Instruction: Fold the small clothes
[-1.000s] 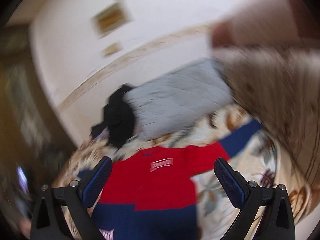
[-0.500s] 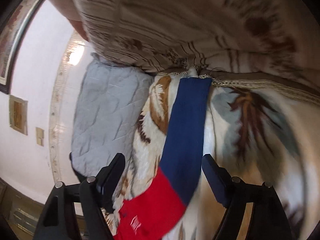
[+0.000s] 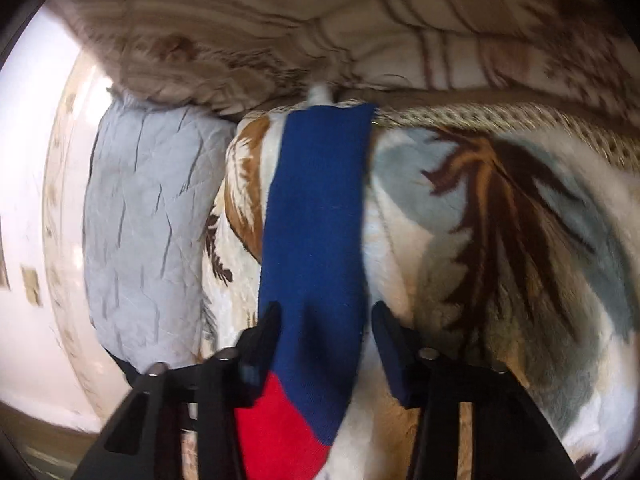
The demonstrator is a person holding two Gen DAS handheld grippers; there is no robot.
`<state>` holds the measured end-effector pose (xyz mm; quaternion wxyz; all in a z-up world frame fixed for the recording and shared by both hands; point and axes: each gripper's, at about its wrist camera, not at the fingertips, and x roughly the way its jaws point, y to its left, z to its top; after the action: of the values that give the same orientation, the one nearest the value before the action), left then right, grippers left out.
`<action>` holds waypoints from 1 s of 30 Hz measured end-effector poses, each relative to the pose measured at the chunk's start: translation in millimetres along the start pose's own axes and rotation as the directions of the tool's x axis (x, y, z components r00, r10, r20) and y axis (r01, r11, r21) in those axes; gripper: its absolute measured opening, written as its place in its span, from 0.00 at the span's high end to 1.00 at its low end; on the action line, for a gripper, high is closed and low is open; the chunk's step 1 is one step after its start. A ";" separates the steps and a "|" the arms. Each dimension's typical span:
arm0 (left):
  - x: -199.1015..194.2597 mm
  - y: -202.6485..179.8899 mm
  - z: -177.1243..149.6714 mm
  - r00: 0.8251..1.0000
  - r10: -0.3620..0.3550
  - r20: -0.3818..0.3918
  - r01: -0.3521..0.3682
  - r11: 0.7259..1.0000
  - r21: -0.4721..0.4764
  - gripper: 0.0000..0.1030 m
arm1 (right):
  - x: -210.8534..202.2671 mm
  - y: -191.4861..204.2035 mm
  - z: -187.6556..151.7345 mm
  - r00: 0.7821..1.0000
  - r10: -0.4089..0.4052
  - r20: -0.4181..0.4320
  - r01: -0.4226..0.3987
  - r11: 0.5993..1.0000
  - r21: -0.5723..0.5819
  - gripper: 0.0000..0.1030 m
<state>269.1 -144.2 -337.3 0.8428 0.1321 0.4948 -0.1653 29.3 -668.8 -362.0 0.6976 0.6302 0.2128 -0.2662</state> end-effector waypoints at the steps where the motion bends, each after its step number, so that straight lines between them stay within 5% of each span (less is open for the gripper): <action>1: -0.6 -0.6 0.4 1.000 -0.001 -0.003 0.001 1.000 0.006 0.00 | -3.6 1.1 -1.7 1.000 0.001 -0.008 -0.001 1.000 -0.003 0.55; 5: -9.6 -8.7 9.2 0.995 0.065 0.071 -0.070 0.996 0.064 0.00 | 8.8 6.0 7.9 0.998 -0.031 0.052 0.034 0.998 -0.052 0.58; 9: -32.4 -18.2 16.4 0.963 0.124 0.238 -0.151 0.984 0.099 0.00 | 22.2 2.8 22.5 0.990 0.107 0.097 -0.104 0.994 -0.034 0.62; 11: -36.5 -18.3 19.0 0.953 0.135 0.270 -0.168 0.981 0.102 0.00 | 22.4 3.7 25.9 0.973 0.175 0.148 -0.167 0.984 -0.065 0.85; 16: -36.7 -0.6 29.2 0.958 0.133 0.256 -0.145 0.989 0.029 0.00 | 29.3 11.0 22.2 0.968 0.207 0.146 -0.196 0.977 -0.084 0.93; 19: -42.3 20.4 31.4 0.956 0.151 0.251 -0.141 0.988 -0.055 0.00 | 15.7 36.8 12.2 0.943 0.298 0.145 -0.282 0.951 -0.123 0.93; 25: -56.8 66.7 31.5 0.942 0.222 0.250 -0.175 0.965 -0.196 0.00 | 1.1 121.8 -52.7 0.853 0.521 -0.025 -0.518 0.840 -0.160 0.93; 30: -60.9 111.2 24.8 0.935 0.275 0.223 -0.203 0.933 -0.297 0.00 | 40.0 196.7 -159.6 0.792 0.557 -0.249 -0.603 0.776 -0.183 0.93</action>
<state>306.5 -43.5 -265.5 0.9245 0.0533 0.3774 -0.0080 192.0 -501.9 -254.9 0.7977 0.5922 0.1021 0.0504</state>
